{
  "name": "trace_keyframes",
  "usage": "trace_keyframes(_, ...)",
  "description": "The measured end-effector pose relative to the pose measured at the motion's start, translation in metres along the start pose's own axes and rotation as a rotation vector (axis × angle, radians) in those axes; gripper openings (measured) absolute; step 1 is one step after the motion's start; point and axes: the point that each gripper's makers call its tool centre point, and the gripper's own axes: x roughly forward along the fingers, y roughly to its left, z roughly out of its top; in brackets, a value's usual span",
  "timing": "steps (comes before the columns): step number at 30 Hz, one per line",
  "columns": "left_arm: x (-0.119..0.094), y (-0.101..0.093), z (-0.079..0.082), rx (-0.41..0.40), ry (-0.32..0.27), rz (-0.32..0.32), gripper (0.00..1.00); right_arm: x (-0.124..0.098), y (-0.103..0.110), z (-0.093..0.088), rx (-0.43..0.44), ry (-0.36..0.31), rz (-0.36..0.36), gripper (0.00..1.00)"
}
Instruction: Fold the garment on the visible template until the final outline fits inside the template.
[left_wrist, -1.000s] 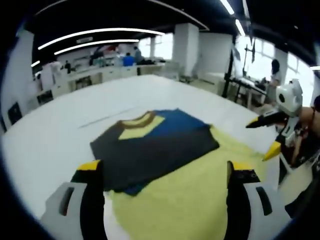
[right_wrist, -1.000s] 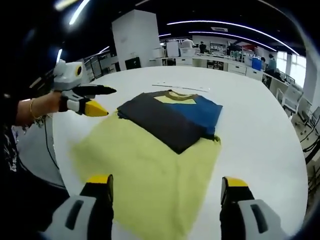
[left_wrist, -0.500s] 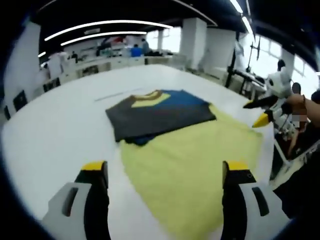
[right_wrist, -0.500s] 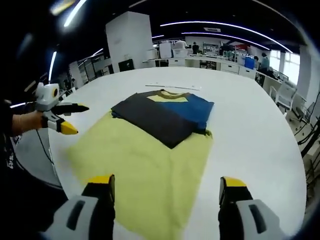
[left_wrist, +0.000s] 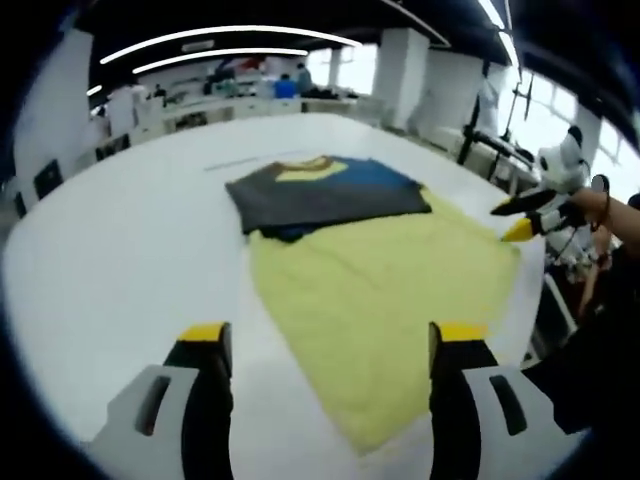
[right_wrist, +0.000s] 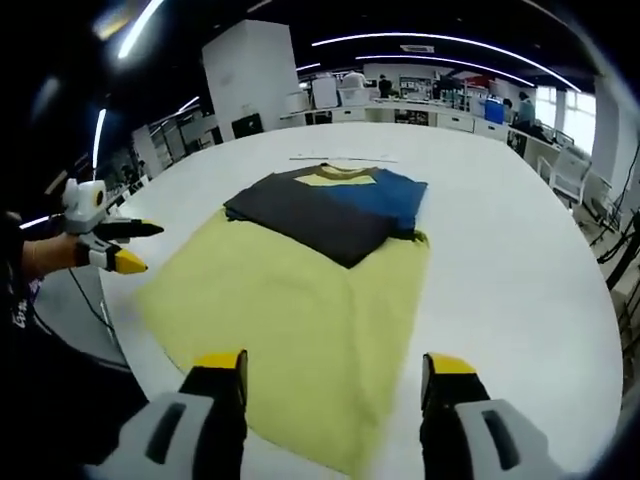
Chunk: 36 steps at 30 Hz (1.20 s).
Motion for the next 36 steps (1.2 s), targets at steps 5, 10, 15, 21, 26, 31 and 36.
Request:
trace_keyframes(5,-0.007,0.0,-0.015,-0.013,0.03,0.022,0.65,-0.003,0.001,-0.014,-0.016,0.035,-0.027,0.66)
trace_keyframes(10,-0.014,0.002,-0.03,-0.033,0.073,0.047,0.57,-0.005,-0.001,-0.025,-0.023,0.067,-0.047,0.6)
trace_keyframes(15,-0.022,0.0,-0.04,-0.067,0.1,0.076,0.47,-0.01,-0.005,-0.035,-0.039,0.1,-0.091,0.5)
trace_keyframes(21,-0.025,-0.006,-0.051,-0.135,0.156,0.094,0.36,-0.016,-0.011,-0.051,-0.096,0.186,-0.164,0.35)
trace_keyframes(26,-0.027,-0.009,-0.06,-0.178,0.18,0.111,0.31,-0.019,-0.009,-0.056,-0.048,0.182,-0.162,0.26)
trace_keyframes(31,-0.028,-0.006,-0.069,-0.214,0.202,0.123,0.26,-0.019,-0.008,-0.059,0.052,0.161,-0.142,0.22)
trace_keyframes(36,-0.03,-0.01,-0.072,-0.265,0.208,0.118,0.19,-0.021,-0.012,-0.058,0.131,0.126,-0.136,0.19)
